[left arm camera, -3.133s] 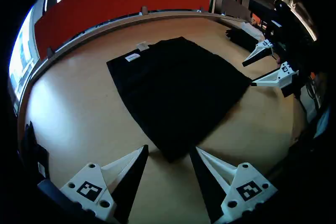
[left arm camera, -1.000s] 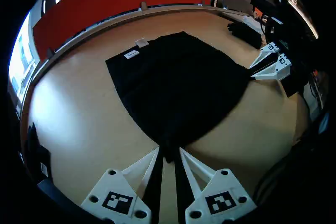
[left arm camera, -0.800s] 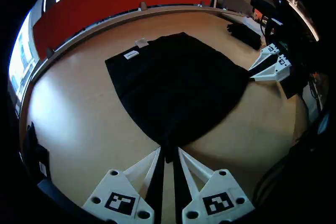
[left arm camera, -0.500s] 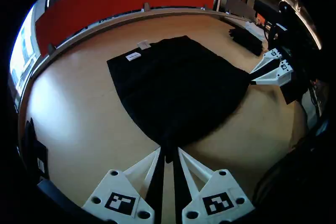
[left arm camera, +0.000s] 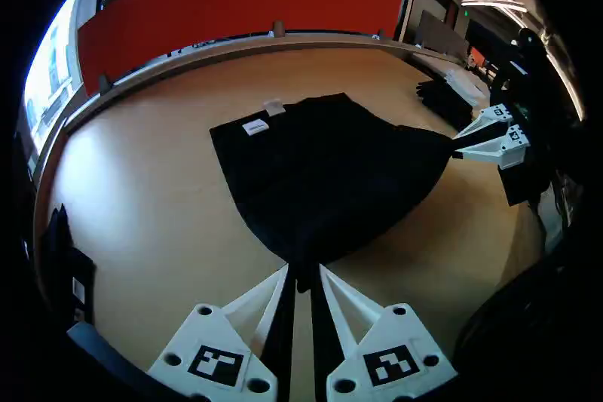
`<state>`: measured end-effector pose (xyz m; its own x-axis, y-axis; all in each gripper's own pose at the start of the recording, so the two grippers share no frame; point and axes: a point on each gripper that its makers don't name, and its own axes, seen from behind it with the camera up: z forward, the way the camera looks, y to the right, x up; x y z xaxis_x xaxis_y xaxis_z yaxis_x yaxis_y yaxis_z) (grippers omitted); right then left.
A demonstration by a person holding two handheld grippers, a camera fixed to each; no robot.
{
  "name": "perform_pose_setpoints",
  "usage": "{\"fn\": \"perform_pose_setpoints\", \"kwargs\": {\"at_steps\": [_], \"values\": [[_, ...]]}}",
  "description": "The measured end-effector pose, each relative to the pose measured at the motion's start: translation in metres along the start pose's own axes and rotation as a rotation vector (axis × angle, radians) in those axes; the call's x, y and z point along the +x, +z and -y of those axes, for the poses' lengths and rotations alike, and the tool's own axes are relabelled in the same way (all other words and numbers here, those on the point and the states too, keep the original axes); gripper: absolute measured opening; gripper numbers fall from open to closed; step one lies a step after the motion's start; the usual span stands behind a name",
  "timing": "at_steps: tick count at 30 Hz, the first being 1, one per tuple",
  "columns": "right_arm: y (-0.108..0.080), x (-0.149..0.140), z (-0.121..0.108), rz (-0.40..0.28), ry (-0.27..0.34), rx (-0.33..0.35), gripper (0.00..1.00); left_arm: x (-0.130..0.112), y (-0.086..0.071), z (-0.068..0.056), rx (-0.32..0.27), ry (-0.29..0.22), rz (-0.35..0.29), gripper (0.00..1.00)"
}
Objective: Fold towel
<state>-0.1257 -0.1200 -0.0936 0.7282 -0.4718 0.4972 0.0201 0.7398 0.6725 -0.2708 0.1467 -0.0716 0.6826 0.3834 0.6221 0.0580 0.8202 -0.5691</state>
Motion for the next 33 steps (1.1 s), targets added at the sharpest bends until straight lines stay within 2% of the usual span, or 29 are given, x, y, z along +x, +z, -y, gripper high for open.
{"fn": "perform_pose_setpoints", "kwargs": {"at_steps": [14,33], "values": [[-0.027,0.038,-0.007,-0.046,-0.026,-0.02,0.15,0.035,-0.034,-0.001,0.011,-0.028,-0.042,0.13],[-0.061,0.066,-0.008,-0.079,-0.035,-0.023,0.15,0.067,-0.064,-0.005,0.002,-0.016,-0.072,0.13]]}}
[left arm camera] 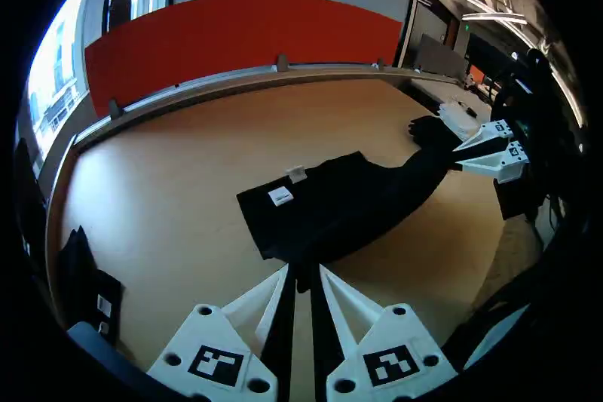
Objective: Fold towel
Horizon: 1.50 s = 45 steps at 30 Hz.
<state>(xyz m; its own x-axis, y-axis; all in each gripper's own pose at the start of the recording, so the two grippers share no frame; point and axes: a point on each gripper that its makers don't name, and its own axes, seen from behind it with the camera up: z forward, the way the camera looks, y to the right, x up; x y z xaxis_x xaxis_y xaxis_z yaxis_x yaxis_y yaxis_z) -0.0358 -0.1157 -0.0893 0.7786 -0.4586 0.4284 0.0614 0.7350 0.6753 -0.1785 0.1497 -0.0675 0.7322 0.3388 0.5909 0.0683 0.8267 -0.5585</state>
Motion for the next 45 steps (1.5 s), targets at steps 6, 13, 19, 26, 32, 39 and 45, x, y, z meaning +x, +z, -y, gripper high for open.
{"fn": "perform_pose_setpoints", "kwargs": {"at_steps": [6,13,19,26,32,39,45], "values": [[-0.008,0.006,0.002,-0.004,0.012,0.008,0.15,0.008,-0.01,-0.002,0.001,-0.004,-0.011,0.13],[-0.016,0.013,0.003,-0.013,0.021,0.011,0.15,0.013,-0.019,-0.007,-0.007,-0.01,-0.017,0.13],[-0.021,0.016,0.004,-0.015,0.014,0.012,0.15,0.016,-0.026,-0.009,-0.01,-0.011,-0.022,0.13],[-0.023,0.014,0.005,-0.012,0.014,0.014,0.15,0.015,-0.028,-0.011,-0.013,-0.023,-0.022,0.13],[-0.019,0.011,0.005,0.001,0.004,0.014,0.15,0.012,-0.023,-0.011,-0.011,-0.023,-0.015,0.13],[-0.005,0.003,0.001,0.026,0.008,0.019,0.15,0.008,-0.01,-0.006,-0.007,-0.027,-0.001,0.13],[0.012,-0.007,-0.007,0.059,0.013,0.016,0.15,0.003,0.011,0.0,0.0,-0.043,0.015,0.13]]}}
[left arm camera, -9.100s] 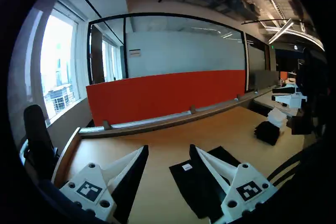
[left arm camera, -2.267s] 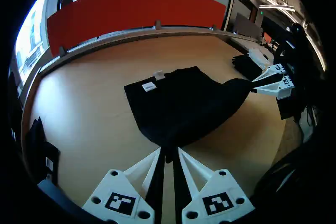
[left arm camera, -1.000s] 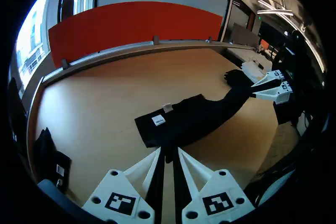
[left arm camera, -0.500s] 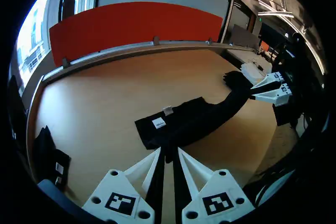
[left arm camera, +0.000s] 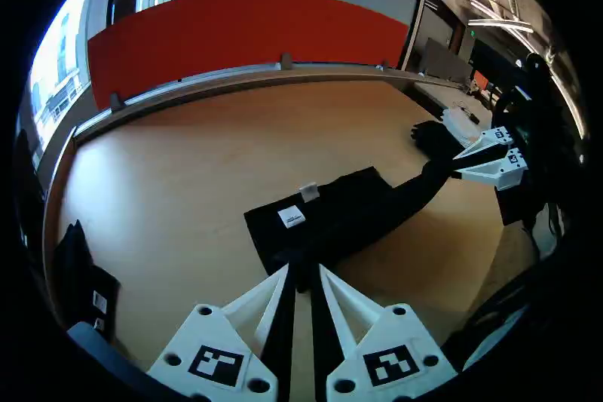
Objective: Fold towel
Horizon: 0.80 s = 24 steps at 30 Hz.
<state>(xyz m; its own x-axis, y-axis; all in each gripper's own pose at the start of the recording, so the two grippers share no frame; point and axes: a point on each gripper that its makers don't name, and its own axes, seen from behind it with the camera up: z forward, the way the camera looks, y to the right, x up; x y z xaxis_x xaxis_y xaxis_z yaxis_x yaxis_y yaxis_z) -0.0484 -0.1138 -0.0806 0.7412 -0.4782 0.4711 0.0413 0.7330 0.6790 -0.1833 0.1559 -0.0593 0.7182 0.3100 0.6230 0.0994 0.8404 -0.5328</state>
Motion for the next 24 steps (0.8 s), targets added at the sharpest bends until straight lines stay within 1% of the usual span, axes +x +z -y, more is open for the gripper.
{"fn": "perform_pose_setpoints", "kwargs": {"at_steps": [6,17,24], "values": [[0.018,-0.005,-0.008,0.023,0.009,-0.005,0.15,-0.002,0.02,0.007,0.007,-0.014,0.016,0.13],[0.044,-0.013,-0.023,0.06,0.025,-0.017,0.15,-0.003,0.048,0.016,0.019,-0.007,0.038,0.13],[0.063,-0.019,-0.034,0.082,0.045,-0.024,0.15,-0.006,0.066,0.024,0.03,-0.005,0.052,0.13]]}}
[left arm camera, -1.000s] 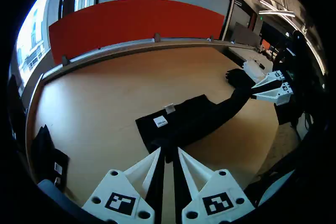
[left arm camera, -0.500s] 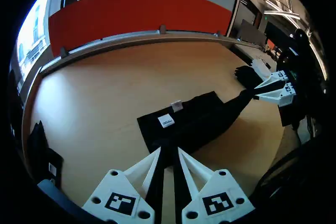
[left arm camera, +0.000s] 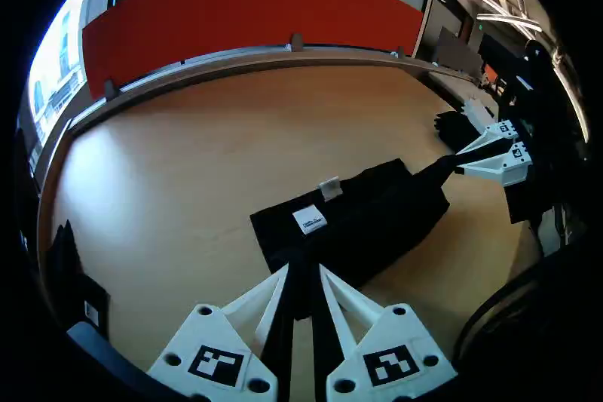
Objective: Fold towel
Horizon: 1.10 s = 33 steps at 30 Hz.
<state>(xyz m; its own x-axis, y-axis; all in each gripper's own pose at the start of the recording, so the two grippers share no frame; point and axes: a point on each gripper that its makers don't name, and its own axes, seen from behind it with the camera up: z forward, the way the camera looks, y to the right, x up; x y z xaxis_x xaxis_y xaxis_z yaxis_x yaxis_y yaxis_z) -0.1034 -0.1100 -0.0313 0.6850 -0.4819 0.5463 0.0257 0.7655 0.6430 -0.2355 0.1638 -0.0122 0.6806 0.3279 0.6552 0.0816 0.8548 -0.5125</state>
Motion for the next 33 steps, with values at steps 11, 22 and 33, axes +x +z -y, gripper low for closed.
{"fn": "perform_pose_setpoints", "kwargs": {"at_steps": [11,22,33], "values": [[0.018,-0.01,-0.014,0.03,0.017,-0.01,0.15,-0.004,0.023,0.007,0.005,0.003,0.023,0.13],[0.038,-0.018,-0.027,0.053,0.023,-0.022,0.19,-0.011,0.048,0.017,0.025,0.007,0.056,0.14],[0.05,-0.026,-0.043,0.077,0.006,-0.069,0.45,-0.017,0.065,0.029,0.065,0.0,0.075,0.28]]}}
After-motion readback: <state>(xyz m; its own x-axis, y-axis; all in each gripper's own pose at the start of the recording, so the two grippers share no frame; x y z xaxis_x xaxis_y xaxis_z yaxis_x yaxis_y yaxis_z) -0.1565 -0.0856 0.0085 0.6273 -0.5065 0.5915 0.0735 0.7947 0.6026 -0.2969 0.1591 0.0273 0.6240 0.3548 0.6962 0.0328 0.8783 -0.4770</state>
